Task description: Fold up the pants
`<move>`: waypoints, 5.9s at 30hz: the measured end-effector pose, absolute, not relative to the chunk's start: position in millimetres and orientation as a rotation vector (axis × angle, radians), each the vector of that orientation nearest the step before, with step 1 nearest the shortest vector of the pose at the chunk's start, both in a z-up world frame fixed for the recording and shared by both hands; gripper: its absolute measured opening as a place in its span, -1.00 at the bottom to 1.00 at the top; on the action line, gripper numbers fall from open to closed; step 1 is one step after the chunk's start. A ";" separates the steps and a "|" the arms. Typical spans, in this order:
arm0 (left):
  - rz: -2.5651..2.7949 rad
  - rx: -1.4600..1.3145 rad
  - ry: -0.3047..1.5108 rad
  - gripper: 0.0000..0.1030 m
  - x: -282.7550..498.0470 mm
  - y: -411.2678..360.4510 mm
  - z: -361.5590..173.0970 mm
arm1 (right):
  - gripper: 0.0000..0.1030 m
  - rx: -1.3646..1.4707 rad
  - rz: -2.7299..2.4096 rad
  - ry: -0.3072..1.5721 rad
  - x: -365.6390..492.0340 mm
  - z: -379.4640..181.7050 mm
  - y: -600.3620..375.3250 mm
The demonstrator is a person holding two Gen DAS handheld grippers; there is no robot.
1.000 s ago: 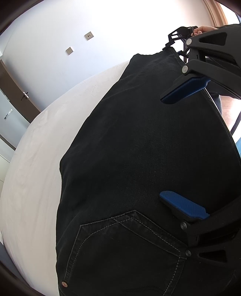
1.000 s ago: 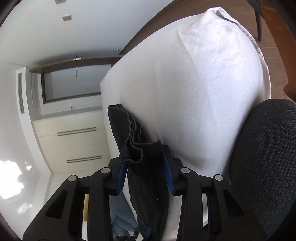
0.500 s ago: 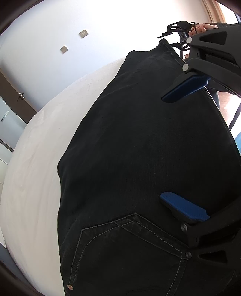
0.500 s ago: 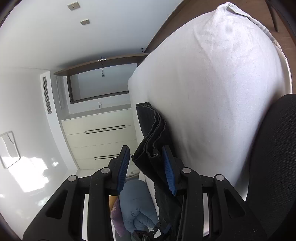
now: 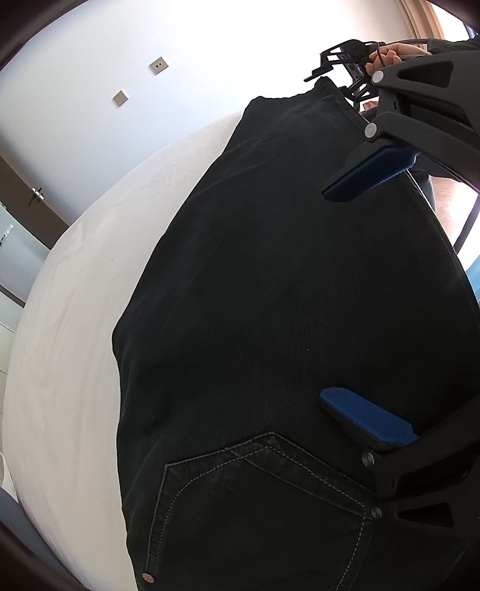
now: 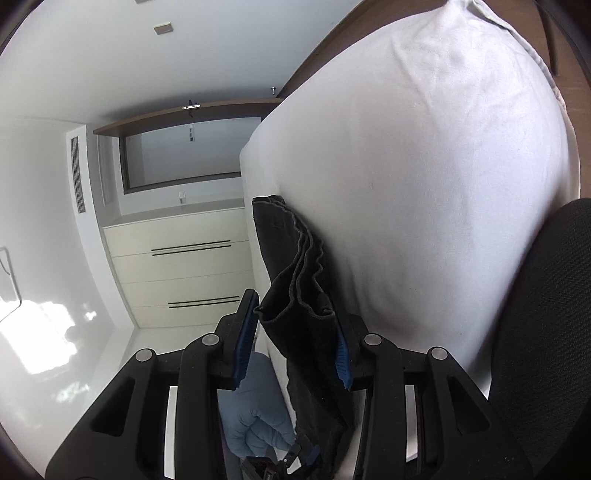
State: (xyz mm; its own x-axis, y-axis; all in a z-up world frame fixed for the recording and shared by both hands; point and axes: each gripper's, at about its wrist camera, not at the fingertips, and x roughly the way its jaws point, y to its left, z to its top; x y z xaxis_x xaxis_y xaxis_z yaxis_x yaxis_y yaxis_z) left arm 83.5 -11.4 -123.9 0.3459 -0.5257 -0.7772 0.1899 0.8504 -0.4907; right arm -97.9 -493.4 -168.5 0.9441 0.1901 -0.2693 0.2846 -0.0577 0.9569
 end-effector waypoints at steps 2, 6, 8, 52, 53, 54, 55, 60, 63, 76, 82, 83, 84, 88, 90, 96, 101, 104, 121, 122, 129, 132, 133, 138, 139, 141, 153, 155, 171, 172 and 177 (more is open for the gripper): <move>-0.471 -0.333 1.128 0.98 82.8 -12.3 -123.7 | -0.30 1.653 -0.105 0.365 -93.8 -175.3 -497.7; -0.471 -0.334 1.127 0.98 82.0 -12.6 -123.2 | -0.59 1.635 -0.123 0.379 -80.0 -177.2 -499.6; -0.465 -0.345 1.129 0.98 82.4 -12.1 -122.9 | -0.75 1.603 -0.160 0.414 -71.5 -175.8 -498.6; -0.710 -0.464 1.341 0.99 147.3 -145.5 -103.9 | -0.80 0.199 0.006 0.869 37.0 -77.5 -241.0; -0.716 -0.459 1.348 0.99 148.4 -151.2 -104.3 | -0.80 0.196 0.009 0.867 34.5 -75.9 -240.7; -0.720 -0.445 1.353 0.98 148.9 -156.6 -104.6 | -0.80 0.196 0.011 0.863 32.3 -74.1 -240.4; -0.719 -0.430 1.358 0.91 149.2 -161.6 -105.1 | -0.80 0.195 0.013 0.859 30.8 -72.8 -239.5; -0.729 -0.359 1.391 -0.63 147.0 -178.5 -111.4 | -0.80 0.185 0.023 0.850 23.4 -67.4 -239.4; -0.720 -0.313 1.361 -0.83 141.4 -177.4 -107.7 | -0.80 0.186 0.029 0.849 18.5 -65.5 -240.6; -0.662 -0.128 1.240 -0.85 139.8 -179.5 -67.9 | -0.80 0.118 0.087 0.844 2.1 -43.2 -223.3; -0.645 -0.139 1.221 -0.85 144.4 -153.2 -62.4 | -0.80 0.098 0.127 0.859 -0.1 -32.1 -209.7; -0.641 -0.144 1.219 -0.85 145.1 -149.1 -62.6 | -0.80 0.098 0.136 0.864 0.6 -31.3 -206.6; -0.636 -0.149 1.218 -0.85 146.5 -143.6 -62.8 | -0.80 0.099 0.146 0.869 1.6 -30.8 -203.0; -0.608 -0.161 1.218 -0.85 152.2 -120.5 -67.0 | -0.80 0.118 0.193 0.903 7.4 -32.1 -189.1; -0.591 -0.159 1.220 -0.85 154.2 -111.6 -70.2 | -0.79 0.101 0.221 0.921 10.6 -34.9 -177.4; -0.535 -0.148 1.246 -0.85 166.3 -67.6 -84.6 | -0.79 0.099 0.319 0.996 22.9 -50.5 -142.8; -0.522 -0.141 1.259 -0.83 174.9 -41.7 -90.7 | -0.78 0.075 0.374 1.029 26.6 -57.7 -118.9; -0.533 -0.122 1.260 -0.76 178.8 -39.4 -93.9 | -0.75 0.073 0.383 1.049 28.7 -62.0 -117.6; -0.432 -0.116 1.189 0.09 186.6 -3.6 -85.4 | 0.17 0.228 0.462 1.147 33.3 -60.9 -127.7; -0.411 -0.124 1.184 0.09 187.1 2.2 -82.4 | 0.30 0.259 0.479 1.141 29.0 -57.4 -133.3; -0.319 -0.105 1.073 0.13 165.5 8.5 -54.1 | 0.30 0.521 0.540 1.029 8.7 -19.4 -232.3; -0.347 -0.062 1.057 0.13 144.3 -11.8 -54.4 | 0.27 0.694 0.525 1.001 18.5 -16.0 -291.5; -0.356 -0.037 1.062 0.13 136.0 -19.8 -58.8 | 0.25 0.738 0.525 1.011 31.1 -17.6 -310.6; -0.346 0.054 1.139 0.13 106.0 -45.5 -96.1 | 0.16 0.878 0.588 1.018 76.5 -33.5 -363.9; -0.340 0.092 1.111 0.16 99.1 -48.2 -97.2 | 0.16 0.887 0.592 1.026 87.9 -39.3 -369.0; -0.332 0.114 1.103 0.19 93.7 -49.2 -99.3 | 0.16 0.902 0.585 1.060 105.3 -54.5 -374.5; -0.330 0.057 1.127 0.23 101.0 -44.0 -105.0 | 0.04 0.899 0.683 1.167 47.4 -121.3 -355.5; -0.332 0.055 1.127 0.23 100.0 -45.8 -106.0 | 0.04 0.909 0.713 1.194 12.7 -118.5 -352.3; -0.320 0.026 1.120 0.25 96.0 -36.4 -100.5 | 0.09 0.939 0.747 1.046 69.8 -63.2 -346.4; -0.319 0.021 1.118 0.25 95.8 -35.8 -100.1 | 0.14 0.944 0.727 1.081 79.8 -74.0 -340.0; -0.327 -0.091 1.110 0.29 88.9 -14.0 -90.4 | 0.17 0.838 0.566 1.192 105.2 -107.5 -320.6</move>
State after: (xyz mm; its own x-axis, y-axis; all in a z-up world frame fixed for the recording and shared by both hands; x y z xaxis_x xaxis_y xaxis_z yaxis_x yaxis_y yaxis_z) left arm 88.9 -14.0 -90.4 0.4021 -0.3031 -0.8640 0.2128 0.9487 -0.2338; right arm 105.2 -320.6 -107.5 0.2930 0.7679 -0.5696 0.0437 0.5844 0.8103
